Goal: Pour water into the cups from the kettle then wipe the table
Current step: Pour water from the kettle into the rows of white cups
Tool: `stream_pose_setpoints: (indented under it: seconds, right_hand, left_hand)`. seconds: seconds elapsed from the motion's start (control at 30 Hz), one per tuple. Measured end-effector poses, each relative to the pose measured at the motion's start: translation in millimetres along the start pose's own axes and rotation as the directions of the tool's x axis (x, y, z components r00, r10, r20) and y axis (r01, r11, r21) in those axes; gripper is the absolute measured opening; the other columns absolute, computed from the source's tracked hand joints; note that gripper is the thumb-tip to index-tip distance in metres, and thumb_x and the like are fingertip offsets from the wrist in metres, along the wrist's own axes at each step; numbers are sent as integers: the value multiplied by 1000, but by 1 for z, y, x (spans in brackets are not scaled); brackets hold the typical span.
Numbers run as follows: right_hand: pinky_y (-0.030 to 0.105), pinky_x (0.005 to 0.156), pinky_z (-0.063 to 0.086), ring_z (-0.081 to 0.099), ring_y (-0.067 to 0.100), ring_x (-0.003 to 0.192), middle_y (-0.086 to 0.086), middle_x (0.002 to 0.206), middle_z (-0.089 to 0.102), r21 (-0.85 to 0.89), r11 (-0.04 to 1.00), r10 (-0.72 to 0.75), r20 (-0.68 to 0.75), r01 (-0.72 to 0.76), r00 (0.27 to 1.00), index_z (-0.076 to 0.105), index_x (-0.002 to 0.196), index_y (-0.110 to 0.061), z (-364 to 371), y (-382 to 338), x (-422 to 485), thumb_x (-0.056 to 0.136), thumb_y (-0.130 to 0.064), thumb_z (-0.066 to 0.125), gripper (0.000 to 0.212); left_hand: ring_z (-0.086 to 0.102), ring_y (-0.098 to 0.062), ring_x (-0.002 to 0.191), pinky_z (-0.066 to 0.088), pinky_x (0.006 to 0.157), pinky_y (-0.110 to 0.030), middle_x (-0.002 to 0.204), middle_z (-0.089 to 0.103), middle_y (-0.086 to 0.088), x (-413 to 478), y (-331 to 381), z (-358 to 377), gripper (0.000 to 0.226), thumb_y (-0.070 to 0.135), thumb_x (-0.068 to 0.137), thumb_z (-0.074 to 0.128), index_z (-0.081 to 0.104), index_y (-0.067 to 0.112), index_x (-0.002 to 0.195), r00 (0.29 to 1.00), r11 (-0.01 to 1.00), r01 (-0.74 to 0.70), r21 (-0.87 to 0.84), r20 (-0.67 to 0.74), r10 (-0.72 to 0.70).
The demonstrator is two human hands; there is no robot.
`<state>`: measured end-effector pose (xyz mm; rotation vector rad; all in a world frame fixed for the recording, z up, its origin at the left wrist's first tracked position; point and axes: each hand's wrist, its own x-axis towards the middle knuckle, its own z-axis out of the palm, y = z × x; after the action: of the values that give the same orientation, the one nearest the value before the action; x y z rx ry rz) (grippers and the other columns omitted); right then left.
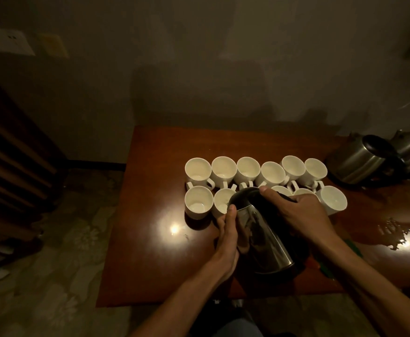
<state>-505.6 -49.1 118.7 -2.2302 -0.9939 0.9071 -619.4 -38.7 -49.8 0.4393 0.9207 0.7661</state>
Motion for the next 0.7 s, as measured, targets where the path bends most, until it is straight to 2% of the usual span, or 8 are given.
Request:
stream_pose_setpoints:
  seconds: [0.07,0.27,0.4,0.53,0.7]
  right_hand:
    - [31,52,36,50,18,49,2,48,51,-9,1000,4,-1,-4,1000,51,51,-16,0,0,0,72,-73,68,63]
    - [32,52,36,49,17,48,2,49,52,-19,1000,6,5,-6,1000,53,52,-16,2,-1,4,72,-75,67,64]
    - [31,53,37,50,18,49,2,50,53,-29,999,19,7,-19,1000,54,55,-15,3,-2,4,69,-77,67,65]
    - [31,51,36,50,17,48,0,47,53,-21,999,25,5,-25,1000,55,55,-14,4,-3,4,69,-77,67,66]
    - [32,53,37,51,18,49,1,48,53,-30,999,17,13,-17,1000,55,55,-14,4,-4,6,70,-78,66,66]
  left_hand:
    - [58,-24,127,50,104,-52,138,58,-5,0,-2,0,91,86,62,64,40,36,133,1000,1000,1,-2,17,-1]
    - [59,-25,126,48,105,-55,136,60,-7,7,-5,-3,87,85,62,67,43,36,129,1000,1000,1,-28,3,-1]
    - [58,-25,128,47,107,-55,139,59,-6,10,-7,-7,99,85,61,70,37,35,140,1000,999,16,-34,11,-15]
    - [60,-26,127,50,103,-56,139,61,-6,16,-9,-9,98,87,65,65,42,32,143,999,999,32,-25,13,-32]
    - [60,-24,127,48,106,-55,138,62,-6,18,-11,-9,101,87,63,67,44,29,143,1000,999,17,-27,-1,-17]
